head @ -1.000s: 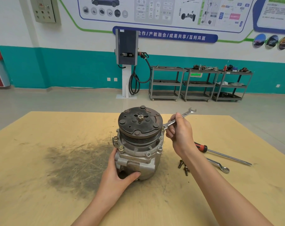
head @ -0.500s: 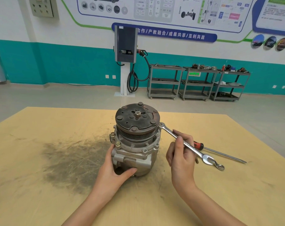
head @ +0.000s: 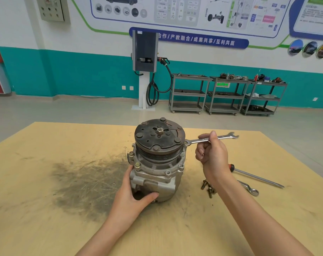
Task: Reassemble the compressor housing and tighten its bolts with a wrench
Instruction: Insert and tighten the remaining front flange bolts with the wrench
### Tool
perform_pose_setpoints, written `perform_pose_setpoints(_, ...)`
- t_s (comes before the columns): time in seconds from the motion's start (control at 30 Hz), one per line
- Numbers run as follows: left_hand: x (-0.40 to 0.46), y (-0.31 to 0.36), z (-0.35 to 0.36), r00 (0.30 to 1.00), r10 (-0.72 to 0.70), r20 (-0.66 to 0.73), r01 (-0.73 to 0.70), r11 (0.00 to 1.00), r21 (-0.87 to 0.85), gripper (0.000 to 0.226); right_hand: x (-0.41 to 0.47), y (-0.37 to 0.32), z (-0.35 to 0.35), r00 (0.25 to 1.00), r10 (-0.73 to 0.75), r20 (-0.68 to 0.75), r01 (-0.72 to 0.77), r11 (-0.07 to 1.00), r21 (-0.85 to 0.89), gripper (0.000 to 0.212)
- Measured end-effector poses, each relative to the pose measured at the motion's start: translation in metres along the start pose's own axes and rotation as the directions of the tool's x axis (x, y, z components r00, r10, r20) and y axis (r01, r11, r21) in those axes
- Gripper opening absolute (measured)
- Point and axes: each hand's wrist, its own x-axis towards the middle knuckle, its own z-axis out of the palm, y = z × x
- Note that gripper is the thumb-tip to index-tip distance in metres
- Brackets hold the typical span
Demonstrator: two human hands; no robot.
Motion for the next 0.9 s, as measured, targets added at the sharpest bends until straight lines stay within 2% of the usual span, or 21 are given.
perform_pose_setpoints(0.1,0.000,-0.002,0.000,1.000,0.003,0.006,-0.003,1.000,0.011,0.108,0.008,-0.003,0.003,0.996,0.086,0.030,-0.086,0.996,-0.003,0.042)
perform_pose_setpoints(0.17,0.001,-0.003,0.001,1.000,0.001,0.001,-0.001,1.000,0.019,0.107,0.006,-0.002,0.003,0.997,0.077,0.023,-0.077,0.997,0.001,0.041)
perform_pose_setpoints(0.3,0.002,-0.003,0.001,1.000,0.000,-0.012,0.000,1.000,0.029,0.102,-0.010,0.007,-0.004,0.994,-0.111,-0.001,0.111,0.994,0.006,0.039)
perform_pose_setpoints(0.57,0.001,-0.003,0.002,1.000,0.001,-0.024,-0.001,1.000,0.012,0.103,-0.047,0.023,-0.008,0.928,-0.371,0.019,0.369,0.912,-0.180,0.026)
perform_pose_setpoints(0.73,0.001,-0.004,0.002,1.000,0.001,-0.018,-0.001,1.000,0.003,0.106,-0.062,0.031,-0.009,0.836,-0.527,0.151,0.544,0.765,-0.344,0.022)
perform_pose_setpoints(0.83,0.001,-0.003,0.001,1.000,-0.001,-0.014,0.001,1.000,0.013,0.107,-0.068,0.036,-0.011,0.808,-0.536,0.243,0.585,0.684,-0.435,0.038)
perform_pose_setpoints(0.9,0.000,-0.001,0.001,1.000,-0.002,-0.002,0.002,1.000,0.013,0.110,-0.073,0.036,-0.012,0.780,-0.547,0.304,0.616,0.585,-0.528,0.046)
